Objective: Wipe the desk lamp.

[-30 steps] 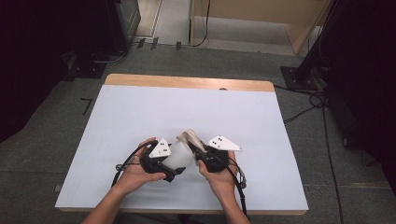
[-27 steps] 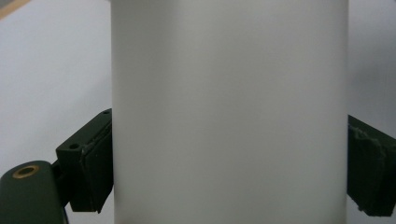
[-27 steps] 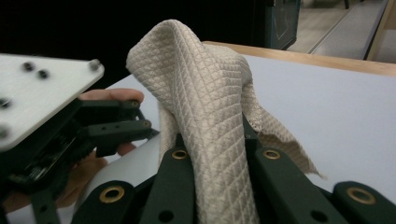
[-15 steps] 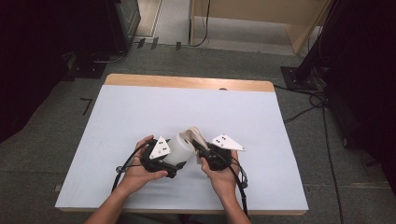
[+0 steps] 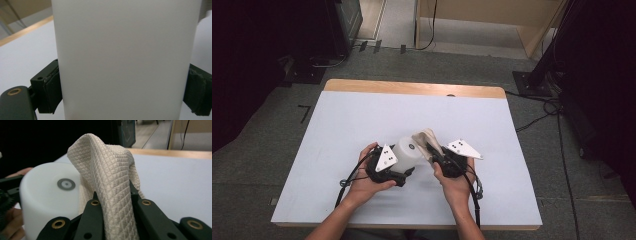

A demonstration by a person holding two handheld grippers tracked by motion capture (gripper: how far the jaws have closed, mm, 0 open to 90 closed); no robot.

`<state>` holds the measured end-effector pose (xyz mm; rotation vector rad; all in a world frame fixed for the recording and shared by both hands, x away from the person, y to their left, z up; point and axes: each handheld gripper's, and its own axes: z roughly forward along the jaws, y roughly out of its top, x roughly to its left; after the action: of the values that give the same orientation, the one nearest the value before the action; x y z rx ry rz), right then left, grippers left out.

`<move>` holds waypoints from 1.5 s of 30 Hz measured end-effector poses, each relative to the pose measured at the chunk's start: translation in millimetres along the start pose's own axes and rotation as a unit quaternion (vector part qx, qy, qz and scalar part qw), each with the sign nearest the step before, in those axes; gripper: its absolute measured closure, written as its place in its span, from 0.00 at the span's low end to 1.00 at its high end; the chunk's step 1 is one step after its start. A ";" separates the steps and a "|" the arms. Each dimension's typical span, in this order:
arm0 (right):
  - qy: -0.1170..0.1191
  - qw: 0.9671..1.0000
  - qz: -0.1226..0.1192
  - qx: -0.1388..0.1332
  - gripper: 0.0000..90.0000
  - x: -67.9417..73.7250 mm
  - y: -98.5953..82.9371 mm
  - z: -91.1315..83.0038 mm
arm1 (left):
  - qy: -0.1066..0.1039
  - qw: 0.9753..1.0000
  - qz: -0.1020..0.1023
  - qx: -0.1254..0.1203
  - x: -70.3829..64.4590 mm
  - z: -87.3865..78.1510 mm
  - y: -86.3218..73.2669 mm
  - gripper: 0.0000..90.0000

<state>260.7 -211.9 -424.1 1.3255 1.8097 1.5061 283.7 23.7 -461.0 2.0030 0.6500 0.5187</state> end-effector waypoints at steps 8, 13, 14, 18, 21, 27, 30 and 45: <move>-0.008 1.000 -0.006 -0.010 0.91 -6.9 2.1 -6.3 | 0.057 0.998 -0.038 -0.015 8.7 12.4 -8.3 0.09; -0.014 1.000 -0.015 -0.003 0.91 -9.4 -2.4 -4.0 | 0.061 0.997 -0.041 -0.012 9.6 12.7 -14.1 0.09; -0.016 1.000 -0.014 -0.001 0.91 -10.7 -3.7 -4.1 | 0.059 0.998 -0.038 -0.010 9.3 11.2 -14.4 0.09; -0.020 1.000 -0.018 0.003 0.91 -12.6 -6.4 -3.8 | 0.055 0.998 -0.043 -0.007 9.9 5.9 -17.5 0.09; -0.022 0.999 -0.019 0.013 0.91 -13.7 -11.6 -2.1 | 0.051 0.998 -0.043 -0.006 11.1 2.1 -20.4 0.08; -0.029 0.999 -0.007 0.040 0.91 -22.2 -24.5 4.0 | 0.043 0.998 -0.045 -0.006 15.5 -12.6 -28.4 0.06; -0.030 0.998 -0.005 0.050 0.90 -23.1 -28.8 6.4 | 0.036 0.998 -0.043 -0.008 15.4 -15.4 -28.8 0.06; -0.024 0.995 -0.005 0.096 0.57 -27.6 -37.7 17.4 | -0.013 0.999 -0.034 -0.031 29.6 -28.6 -21.2 0.06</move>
<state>272.5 -225.1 -470.8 1.4265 1.9663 1.3106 284.6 69.9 -463.1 1.9191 0.6766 0.4659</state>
